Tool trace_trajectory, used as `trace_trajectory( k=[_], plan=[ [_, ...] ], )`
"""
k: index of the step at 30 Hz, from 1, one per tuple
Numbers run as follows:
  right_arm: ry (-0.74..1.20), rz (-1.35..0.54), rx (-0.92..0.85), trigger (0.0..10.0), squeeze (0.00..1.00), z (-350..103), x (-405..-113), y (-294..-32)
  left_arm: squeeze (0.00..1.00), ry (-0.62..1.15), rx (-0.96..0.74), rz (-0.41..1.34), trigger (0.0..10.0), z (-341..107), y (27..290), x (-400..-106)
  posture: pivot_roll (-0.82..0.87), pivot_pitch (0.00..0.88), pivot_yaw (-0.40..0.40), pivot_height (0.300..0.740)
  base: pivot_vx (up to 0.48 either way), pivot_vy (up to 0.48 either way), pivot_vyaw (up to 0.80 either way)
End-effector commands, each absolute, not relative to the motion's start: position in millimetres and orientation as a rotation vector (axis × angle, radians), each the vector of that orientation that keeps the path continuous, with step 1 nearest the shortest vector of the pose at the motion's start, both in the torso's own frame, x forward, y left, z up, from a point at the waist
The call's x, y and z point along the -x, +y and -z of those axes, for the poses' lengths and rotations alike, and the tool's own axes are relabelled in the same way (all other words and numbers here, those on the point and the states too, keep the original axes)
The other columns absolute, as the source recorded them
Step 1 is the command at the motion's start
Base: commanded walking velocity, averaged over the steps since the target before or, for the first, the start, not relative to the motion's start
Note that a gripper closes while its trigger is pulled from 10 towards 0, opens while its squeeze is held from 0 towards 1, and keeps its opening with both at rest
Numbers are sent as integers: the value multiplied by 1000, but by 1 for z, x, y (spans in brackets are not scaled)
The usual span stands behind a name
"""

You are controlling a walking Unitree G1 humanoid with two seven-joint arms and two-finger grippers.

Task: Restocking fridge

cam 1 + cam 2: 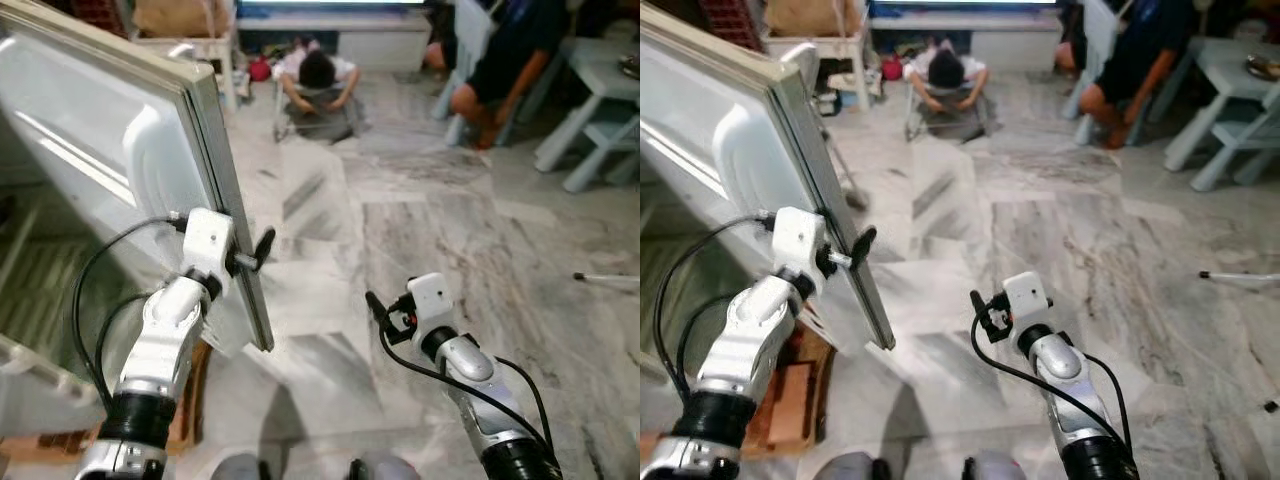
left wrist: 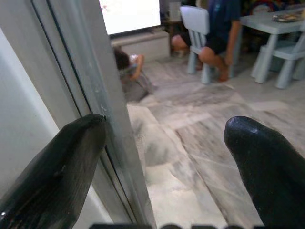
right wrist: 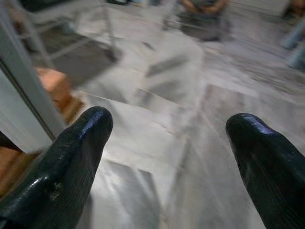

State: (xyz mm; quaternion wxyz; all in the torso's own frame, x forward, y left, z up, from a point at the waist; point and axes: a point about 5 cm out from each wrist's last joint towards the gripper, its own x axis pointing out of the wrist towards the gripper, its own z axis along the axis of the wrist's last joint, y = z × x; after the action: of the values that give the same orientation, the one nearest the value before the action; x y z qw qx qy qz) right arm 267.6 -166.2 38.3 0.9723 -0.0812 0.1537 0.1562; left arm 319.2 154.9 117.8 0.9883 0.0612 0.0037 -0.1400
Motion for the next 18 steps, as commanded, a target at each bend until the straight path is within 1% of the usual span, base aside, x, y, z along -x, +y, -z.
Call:
trace_trajectory(
  k=[1, 6, 7, 12, 14, 15, 16, 18],
  plan=[
    [310, -300, 168, 10000, 0, -39, -268, -168, 0, 14, -136, 274, 10000, -115, 155, -322, -10, 72, -8, 740, 0, 0, 0],
    [311, -295, 166, 10000, 0, -38, -268, -169, 0, 11, -135, 308, 10000, -112, 143, -321, -13, 70, -7, 740, 0, 0, 0],
    [311, -295, 166, 10000, 0, -38, -267, -169, 0, 2, -126, 331, 10000, -111, 138, -319, -13, 70, -7, 740, 0, 0, 0],
    [312, -298, 167, 10000, 0, -38, -267, -168, 0, -13, -111, 367, 10000, -110, 136, -312, -12, 70, -9, 740, 0, 0, 0],
    [313, -299, 167, 10000, 0, -38, -267, -168, 0, -8, -115, 372, 10000, -108, 140, -306, -10, 69, -7, 740, 0, 0, 0],
    [300, -292, 171, 10000, 0, -39, -267, -169, 0, 5, -118, 352, 10000, -103, 151, -292, -8, 70, -2, 740, 0, 0, 0],
    [300, -292, 171, 10000, 0, -39, -267, -169, 0, 5, -118, 352, 10000, -103, 151, -292, -8, 70, -2, 740, 0, 0, 0],
    [269, -276, 183, 10000, 0, -43, -268, -169, 0, 20, -120, 299, 10000, -98, 168, -276, -11, 71, 6, 740, 0, 0, 0]
  ],
)
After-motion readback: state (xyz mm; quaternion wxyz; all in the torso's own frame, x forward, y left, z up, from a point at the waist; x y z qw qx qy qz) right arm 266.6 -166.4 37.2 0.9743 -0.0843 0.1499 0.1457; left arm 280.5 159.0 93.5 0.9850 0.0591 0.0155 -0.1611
